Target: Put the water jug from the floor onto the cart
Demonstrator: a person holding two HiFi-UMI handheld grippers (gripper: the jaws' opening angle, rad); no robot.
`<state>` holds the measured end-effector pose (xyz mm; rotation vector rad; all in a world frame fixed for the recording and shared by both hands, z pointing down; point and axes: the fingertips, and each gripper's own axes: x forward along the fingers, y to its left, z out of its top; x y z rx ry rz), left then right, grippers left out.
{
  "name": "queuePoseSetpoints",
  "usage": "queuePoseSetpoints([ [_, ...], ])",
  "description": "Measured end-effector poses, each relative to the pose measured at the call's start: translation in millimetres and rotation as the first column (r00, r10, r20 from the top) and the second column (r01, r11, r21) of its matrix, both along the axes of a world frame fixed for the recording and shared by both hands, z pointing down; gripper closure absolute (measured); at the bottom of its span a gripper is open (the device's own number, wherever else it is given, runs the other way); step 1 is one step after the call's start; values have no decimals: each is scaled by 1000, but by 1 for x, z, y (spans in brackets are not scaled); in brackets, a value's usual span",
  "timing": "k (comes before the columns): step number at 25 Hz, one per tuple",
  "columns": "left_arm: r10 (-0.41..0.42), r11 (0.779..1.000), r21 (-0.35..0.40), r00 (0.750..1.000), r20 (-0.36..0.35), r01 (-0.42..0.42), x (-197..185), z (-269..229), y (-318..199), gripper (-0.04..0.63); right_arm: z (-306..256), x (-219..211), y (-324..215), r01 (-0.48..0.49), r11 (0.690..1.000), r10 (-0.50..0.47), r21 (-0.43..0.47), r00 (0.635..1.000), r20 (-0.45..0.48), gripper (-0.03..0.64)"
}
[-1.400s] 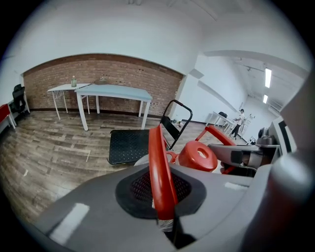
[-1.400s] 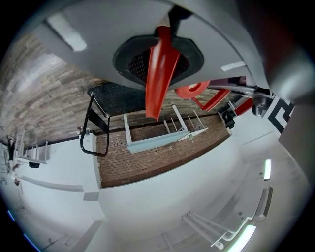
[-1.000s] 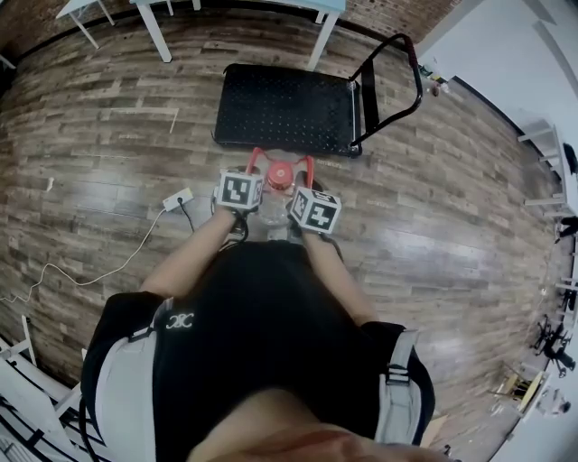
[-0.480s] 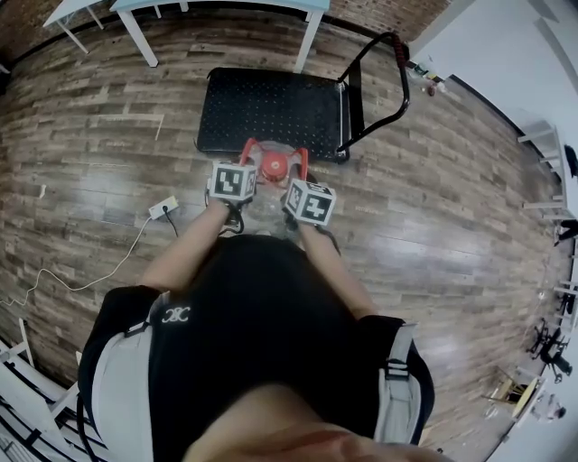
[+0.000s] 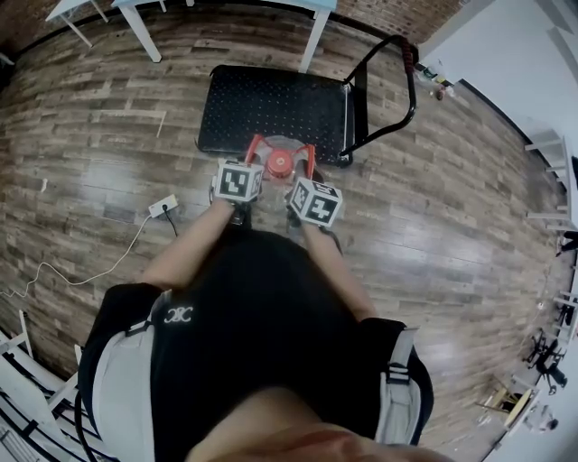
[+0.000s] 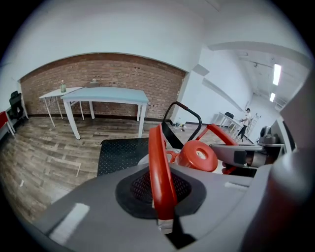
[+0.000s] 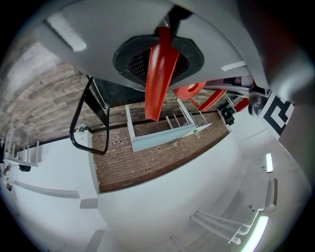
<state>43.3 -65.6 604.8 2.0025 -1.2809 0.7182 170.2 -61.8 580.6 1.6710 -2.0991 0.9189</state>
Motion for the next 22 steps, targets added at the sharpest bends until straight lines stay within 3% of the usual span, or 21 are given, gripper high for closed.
queuePoseSetpoints([
  [9,44,998,-41,999,-21,-45,1,22,-61,591,35,-1,-55,-55,992,64,-114,995,73,600],
  [16,26,993,-115,998,-58,-33,-17,39,-121,591,54,-18,-112,-40,983,53,-178,996,66,601],
  [22,40,991,-124,997,-60,-47,-31,52,-169,591,67,-30,-158,-28,978,36,-208,999,35,601],
])
